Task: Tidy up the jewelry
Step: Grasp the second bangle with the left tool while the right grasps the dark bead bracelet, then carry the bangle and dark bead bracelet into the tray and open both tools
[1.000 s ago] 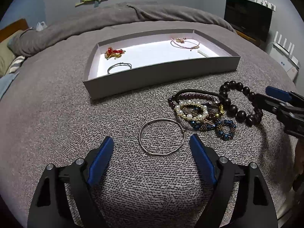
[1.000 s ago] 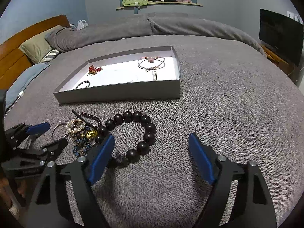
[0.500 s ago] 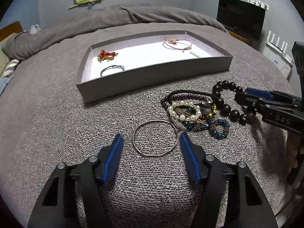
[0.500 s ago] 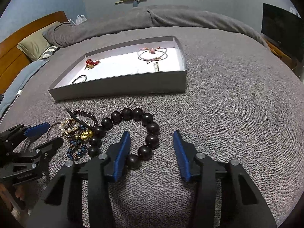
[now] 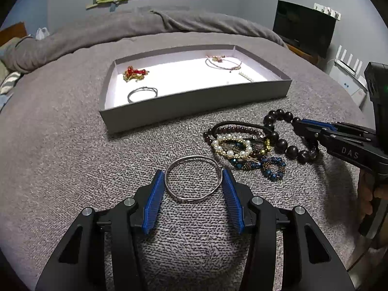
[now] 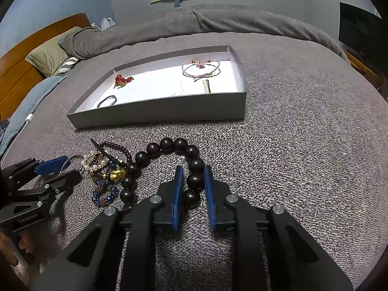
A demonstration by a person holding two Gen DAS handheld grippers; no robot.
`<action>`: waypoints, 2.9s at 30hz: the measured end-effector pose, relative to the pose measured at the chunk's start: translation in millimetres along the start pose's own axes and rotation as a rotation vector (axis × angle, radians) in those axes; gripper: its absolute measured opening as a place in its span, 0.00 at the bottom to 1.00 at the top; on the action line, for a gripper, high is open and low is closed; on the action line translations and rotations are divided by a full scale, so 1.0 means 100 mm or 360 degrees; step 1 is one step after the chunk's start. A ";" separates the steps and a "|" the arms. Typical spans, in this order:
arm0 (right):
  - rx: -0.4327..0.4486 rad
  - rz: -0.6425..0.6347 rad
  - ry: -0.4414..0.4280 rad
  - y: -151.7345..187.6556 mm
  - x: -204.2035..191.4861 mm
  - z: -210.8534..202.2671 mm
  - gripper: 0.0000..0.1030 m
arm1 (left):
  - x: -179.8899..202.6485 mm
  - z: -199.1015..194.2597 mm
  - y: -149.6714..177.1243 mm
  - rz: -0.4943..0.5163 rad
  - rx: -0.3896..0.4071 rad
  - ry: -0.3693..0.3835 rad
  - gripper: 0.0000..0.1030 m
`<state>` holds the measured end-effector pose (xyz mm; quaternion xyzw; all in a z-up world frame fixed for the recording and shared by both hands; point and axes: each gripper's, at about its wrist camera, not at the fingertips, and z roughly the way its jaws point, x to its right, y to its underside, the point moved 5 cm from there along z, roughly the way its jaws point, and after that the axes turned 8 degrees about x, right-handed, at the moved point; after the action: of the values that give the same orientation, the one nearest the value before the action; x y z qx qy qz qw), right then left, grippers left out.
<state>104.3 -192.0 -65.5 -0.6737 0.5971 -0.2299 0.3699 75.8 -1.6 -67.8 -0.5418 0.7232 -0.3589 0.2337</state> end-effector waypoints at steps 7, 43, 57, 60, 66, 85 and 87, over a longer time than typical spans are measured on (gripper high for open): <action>0.0045 0.0014 0.0003 -0.02 0.04 -0.11 0.14 | -0.04 -0.12 -0.04 0.0028 0.0039 -0.0036 0.49; 0.0442 -0.0078 0.0037 -0.91 0.01 -0.73 0.14 | -0.54 -0.56 -0.65 -0.0026 0.0273 -0.0151 0.49; 0.0470 -0.0122 -0.0012 -1.20 -0.19 -0.45 0.14 | -0.61 -0.43 -0.83 0.0038 0.0289 -0.0168 0.49; 0.0471 -0.0128 -0.0022 -1.26 -0.23 -0.37 0.14 | -0.60 -0.35 -0.89 0.0066 0.0283 -0.0170 0.49; 0.0437 -0.0098 -0.0052 -1.35 -0.25 -0.15 0.14 | -0.57 -0.07 -1.04 0.0068 0.0220 -0.0101 0.49; 0.0212 0.0033 -0.0148 -1.28 -0.21 0.59 0.14 | -0.81 1.06 -1.34 0.0035 -0.0089 -0.0180 0.49; 0.0191 0.0039 -0.0124 -1.25 -0.17 0.62 0.14 | -0.83 1.09 -1.35 0.0026 -0.0098 -0.0194 0.49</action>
<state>226.6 -159.8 -5.1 -0.6513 0.5756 -0.2342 0.4355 262.8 27.4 -36.9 -0.5638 0.7226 -0.3009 0.2635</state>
